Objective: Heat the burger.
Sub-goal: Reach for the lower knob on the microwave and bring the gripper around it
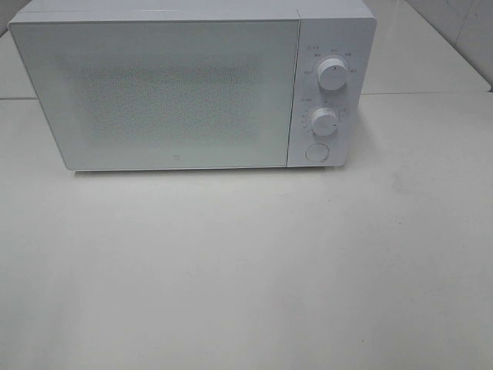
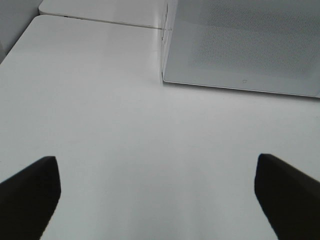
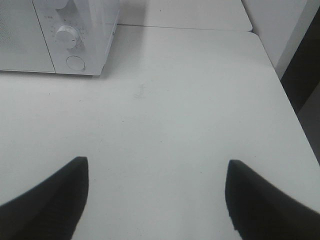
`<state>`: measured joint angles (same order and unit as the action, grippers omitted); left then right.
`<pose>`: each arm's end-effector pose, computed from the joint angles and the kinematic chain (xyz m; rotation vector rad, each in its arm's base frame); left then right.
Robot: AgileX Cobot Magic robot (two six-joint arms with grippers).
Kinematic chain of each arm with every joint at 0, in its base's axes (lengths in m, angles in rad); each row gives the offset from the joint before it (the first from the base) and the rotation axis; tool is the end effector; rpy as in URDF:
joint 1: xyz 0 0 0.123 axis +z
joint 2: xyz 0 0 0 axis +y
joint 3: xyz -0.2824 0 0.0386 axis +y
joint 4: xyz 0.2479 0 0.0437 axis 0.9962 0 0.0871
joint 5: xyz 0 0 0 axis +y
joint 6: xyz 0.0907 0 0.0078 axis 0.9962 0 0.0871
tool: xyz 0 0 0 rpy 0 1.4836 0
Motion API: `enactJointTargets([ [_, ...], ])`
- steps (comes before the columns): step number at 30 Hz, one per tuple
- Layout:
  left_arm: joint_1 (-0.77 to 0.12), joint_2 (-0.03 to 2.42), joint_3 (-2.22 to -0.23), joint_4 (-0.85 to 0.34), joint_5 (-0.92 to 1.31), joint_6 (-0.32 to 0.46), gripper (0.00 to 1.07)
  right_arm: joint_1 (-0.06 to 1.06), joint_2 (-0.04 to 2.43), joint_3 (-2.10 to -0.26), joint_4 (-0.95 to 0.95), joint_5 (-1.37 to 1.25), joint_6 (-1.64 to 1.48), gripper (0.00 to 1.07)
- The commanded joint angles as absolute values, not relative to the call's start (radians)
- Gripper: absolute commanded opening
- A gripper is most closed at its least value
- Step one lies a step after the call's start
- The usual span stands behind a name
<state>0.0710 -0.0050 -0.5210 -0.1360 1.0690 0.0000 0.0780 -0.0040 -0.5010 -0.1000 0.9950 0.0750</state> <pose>-0.0081 -0.0114 0.2829 -0.0627 2.0202 -0.1171 -0.0026 -0.0079 0.2832 -0.0020 1.9699 -0.0183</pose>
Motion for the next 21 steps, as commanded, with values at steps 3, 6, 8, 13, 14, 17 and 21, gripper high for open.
enactJointTargets([
  [3, 0.067, -0.027, -0.517, -0.137, 1.068, 0.0, 0.98, 0.072, -0.03, -0.507, -0.102, 0.984, 0.065, 0.75],
  [6, 0.067, -0.027, -0.517, -0.137, 1.068, 0.0, 0.98, 0.072, 0.005, -0.542, -0.097, 0.939, 0.065, 0.75],
  [8, 0.067, -0.027, -0.517, -0.137, 1.068, 0.0, 0.98, 0.072, 0.022, -0.547, -0.097, 0.92, 0.065, 0.75],
  [13, 0.067, -0.027, -0.517, -0.137, 1.068, 0.0, 0.98, 0.072, 0.12, -0.536, -0.097, 0.813, 0.065, 0.75],
  [14, 0.067, -0.027, -0.517, -0.137, 1.068, 0.0, 0.98, 0.072, 0.16, -0.523, -0.097, 0.745, 0.065, 0.75],
  [17, 0.067, -0.027, -0.517, -0.137, 1.068, 0.0, 0.98, 0.072, 0.221, -0.497, -0.097, 0.649, 0.065, 0.75],
  [21, 0.067, -0.027, -0.517, -0.137, 1.068, 0.0, 0.98, 0.072, 0.277, -0.475, -0.097, 0.548, 0.065, 0.75],
])
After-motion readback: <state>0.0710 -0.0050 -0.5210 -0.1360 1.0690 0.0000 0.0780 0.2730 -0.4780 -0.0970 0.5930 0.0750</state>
